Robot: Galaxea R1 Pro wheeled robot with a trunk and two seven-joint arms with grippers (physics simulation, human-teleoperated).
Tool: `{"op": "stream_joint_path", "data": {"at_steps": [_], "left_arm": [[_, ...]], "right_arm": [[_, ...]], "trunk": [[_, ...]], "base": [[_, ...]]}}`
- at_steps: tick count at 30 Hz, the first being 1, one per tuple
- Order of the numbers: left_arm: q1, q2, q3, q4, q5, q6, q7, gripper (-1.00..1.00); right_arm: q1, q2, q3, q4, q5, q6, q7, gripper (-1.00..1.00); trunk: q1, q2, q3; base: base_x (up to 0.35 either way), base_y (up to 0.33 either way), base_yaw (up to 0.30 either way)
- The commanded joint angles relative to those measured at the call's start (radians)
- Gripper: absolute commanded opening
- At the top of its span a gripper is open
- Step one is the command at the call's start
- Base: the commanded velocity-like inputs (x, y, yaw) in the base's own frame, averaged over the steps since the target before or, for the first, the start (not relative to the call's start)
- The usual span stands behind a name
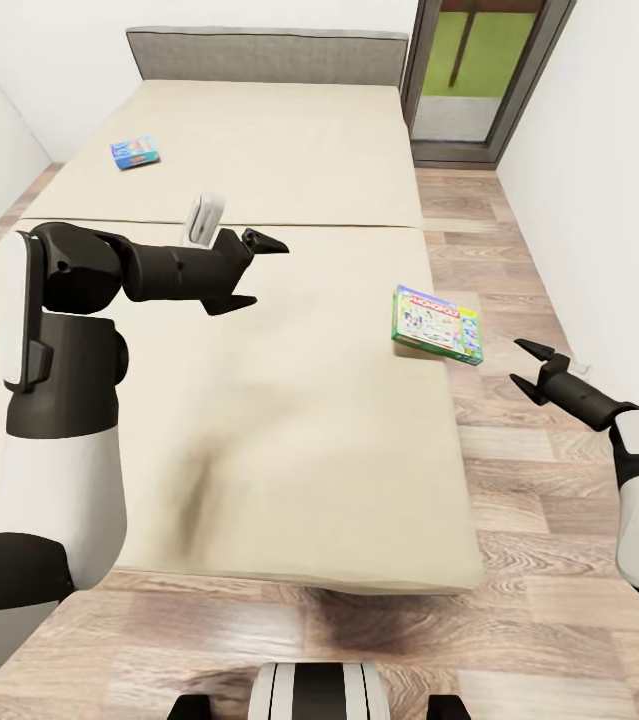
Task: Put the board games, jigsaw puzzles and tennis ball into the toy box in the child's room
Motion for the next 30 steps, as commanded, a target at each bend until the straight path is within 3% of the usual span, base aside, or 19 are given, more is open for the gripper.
{"op": "stream_joint_path", "data": {"at_steps": [1,22,30], "left_arm": [[-0.001,-0.001,0.001,0.000,0.007,0.007,0.010,1.00],[-0.002,-0.001,-0.001,0.000,0.007,0.006,0.010,1.00],[-0.002,-0.002,-0.001,0.000,0.007,0.006,0.010,1.00]], "right_arm": [[-0.001,-0.001,-0.004,0.000,0.002,0.005,0.005,1.00],[0.000,-0.006,-0.004,0.000,0.002,-0.001,0.043,1.00],[0.001,-0.005,-0.004,0.001,0.003,-0.003,0.044,1.00]], "trunk": [[0.000,0.000,-0.001],[0.000,0.000,-0.001],[0.000,0.000,-0.001]], "base": [[0.000,-0.019,0.001],[0.000,-0.006,0.002],[0.000,-0.001,0.112]]}}
